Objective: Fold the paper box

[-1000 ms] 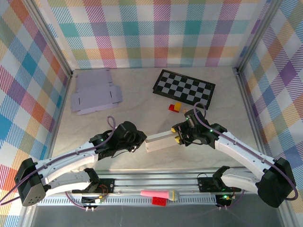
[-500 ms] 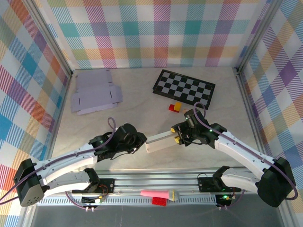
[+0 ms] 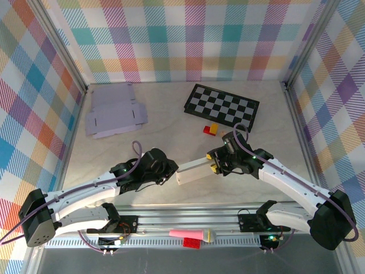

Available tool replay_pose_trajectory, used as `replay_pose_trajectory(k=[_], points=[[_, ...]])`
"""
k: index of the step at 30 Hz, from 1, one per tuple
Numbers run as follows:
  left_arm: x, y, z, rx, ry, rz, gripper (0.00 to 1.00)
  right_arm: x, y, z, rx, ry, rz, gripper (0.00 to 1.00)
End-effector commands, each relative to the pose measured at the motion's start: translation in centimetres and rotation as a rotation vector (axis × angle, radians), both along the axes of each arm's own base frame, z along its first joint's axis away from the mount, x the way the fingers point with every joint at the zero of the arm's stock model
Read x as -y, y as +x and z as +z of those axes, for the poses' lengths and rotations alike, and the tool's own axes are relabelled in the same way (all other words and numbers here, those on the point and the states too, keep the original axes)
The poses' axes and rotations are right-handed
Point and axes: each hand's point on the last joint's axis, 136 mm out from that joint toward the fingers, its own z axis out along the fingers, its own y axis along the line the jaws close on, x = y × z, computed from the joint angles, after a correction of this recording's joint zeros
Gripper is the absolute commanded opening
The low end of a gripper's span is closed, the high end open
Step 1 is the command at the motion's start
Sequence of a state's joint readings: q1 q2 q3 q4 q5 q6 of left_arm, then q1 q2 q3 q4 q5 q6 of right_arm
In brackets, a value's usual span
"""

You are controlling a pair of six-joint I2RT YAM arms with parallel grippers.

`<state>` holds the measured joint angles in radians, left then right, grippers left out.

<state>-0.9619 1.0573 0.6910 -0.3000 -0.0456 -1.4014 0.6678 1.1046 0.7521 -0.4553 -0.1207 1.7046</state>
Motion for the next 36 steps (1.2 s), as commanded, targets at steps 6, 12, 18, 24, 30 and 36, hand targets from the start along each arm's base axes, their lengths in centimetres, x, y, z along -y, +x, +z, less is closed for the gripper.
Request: replay_pose_trajectory(k=[6, 12, 18, 24, 30, 36], points=[[-2.5, -3.2, -5.0, -0.120, 0.152, -0.050, 0.10, 1.9, -2.4, -3.4, -0.130, -0.118, 0.005, 0.43], [-3.1, -4.1, -5.8, -0.140, 0.203, -0.091, 0.12, 1.8, -2.4, -3.5, -0.135, -0.118, 0.003, 0.43], [-3.8, -4.6, -6.4, -0.156, 0.286, -0.144, 0.14, 1.8, -2.3, -3.5, -0.137, -0.119, 0.002, 0.43], [-4.2, -4.8, -6.5, -0.137, 0.343, -0.187, 0.17, 1.8, -2.3, -3.6, -0.139, -0.118, 0.000, 0.43], [-4.1, -4.8, -6.9, -0.123, 0.346, -0.199, 0.09, 1.9, -2.3, -3.3, -0.130, -0.120, 0.010, 0.45], [-3.8, -4.9, -7.2, -0.126, 0.360, -0.218, 0.06, 1.9, -1.8, -1.8, -0.080, -0.121, 0.039, 0.53]])
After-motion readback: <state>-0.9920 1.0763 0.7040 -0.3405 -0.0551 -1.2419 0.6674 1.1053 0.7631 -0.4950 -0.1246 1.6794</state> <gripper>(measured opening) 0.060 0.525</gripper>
